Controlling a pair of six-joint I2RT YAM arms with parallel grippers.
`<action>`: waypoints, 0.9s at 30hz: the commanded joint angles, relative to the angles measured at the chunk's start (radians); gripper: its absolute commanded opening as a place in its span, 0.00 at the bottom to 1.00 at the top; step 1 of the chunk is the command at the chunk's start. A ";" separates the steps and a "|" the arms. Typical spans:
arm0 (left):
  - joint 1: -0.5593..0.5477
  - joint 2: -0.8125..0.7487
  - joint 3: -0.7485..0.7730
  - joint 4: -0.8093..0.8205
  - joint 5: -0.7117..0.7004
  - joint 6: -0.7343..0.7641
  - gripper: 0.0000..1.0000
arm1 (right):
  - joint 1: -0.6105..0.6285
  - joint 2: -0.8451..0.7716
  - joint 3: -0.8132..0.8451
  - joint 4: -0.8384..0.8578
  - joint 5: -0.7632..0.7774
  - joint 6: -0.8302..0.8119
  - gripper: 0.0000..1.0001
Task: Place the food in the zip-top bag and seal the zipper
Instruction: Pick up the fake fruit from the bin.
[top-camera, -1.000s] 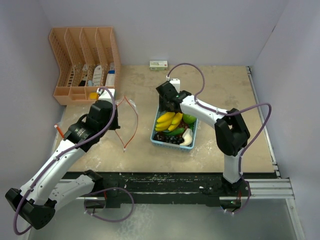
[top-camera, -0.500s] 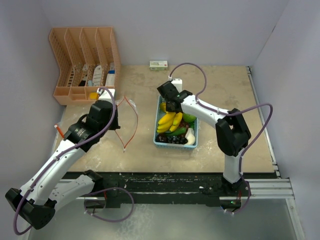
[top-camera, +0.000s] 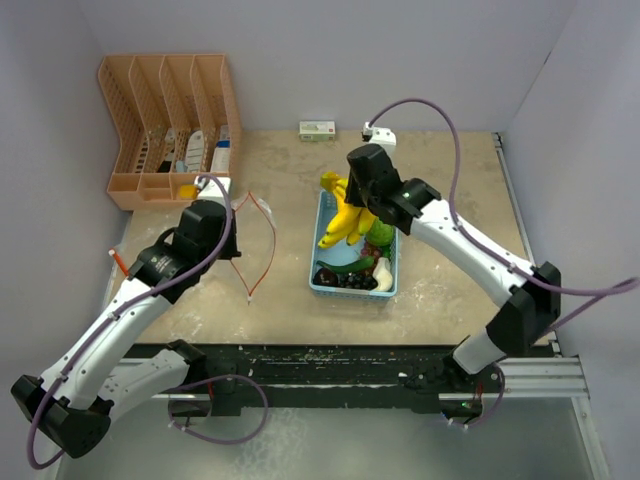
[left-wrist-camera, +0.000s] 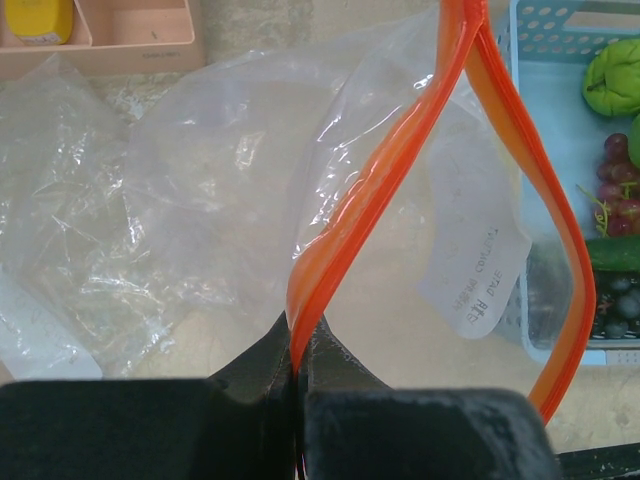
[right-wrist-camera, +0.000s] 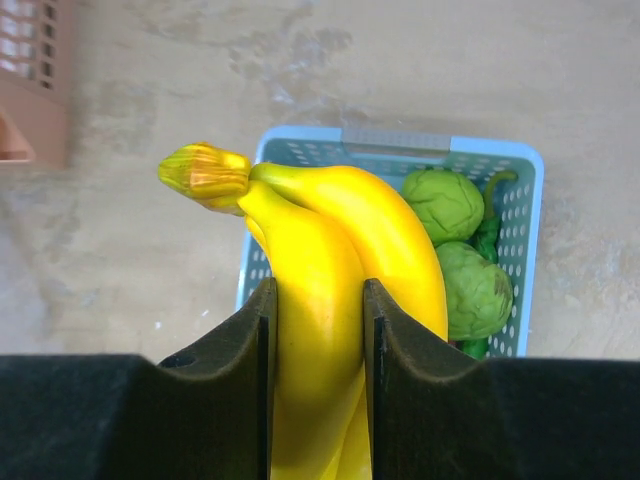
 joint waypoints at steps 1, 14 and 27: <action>0.004 0.023 0.010 0.051 0.005 -0.011 0.00 | 0.003 -0.110 -0.072 0.132 -0.111 -0.094 0.00; 0.004 0.178 0.010 0.179 0.051 -0.066 0.00 | 0.005 -0.472 -0.286 0.366 -0.501 -0.143 0.00; 0.004 0.180 -0.033 0.304 0.143 -0.095 0.00 | 0.005 -0.463 -0.465 0.729 -0.677 0.106 0.00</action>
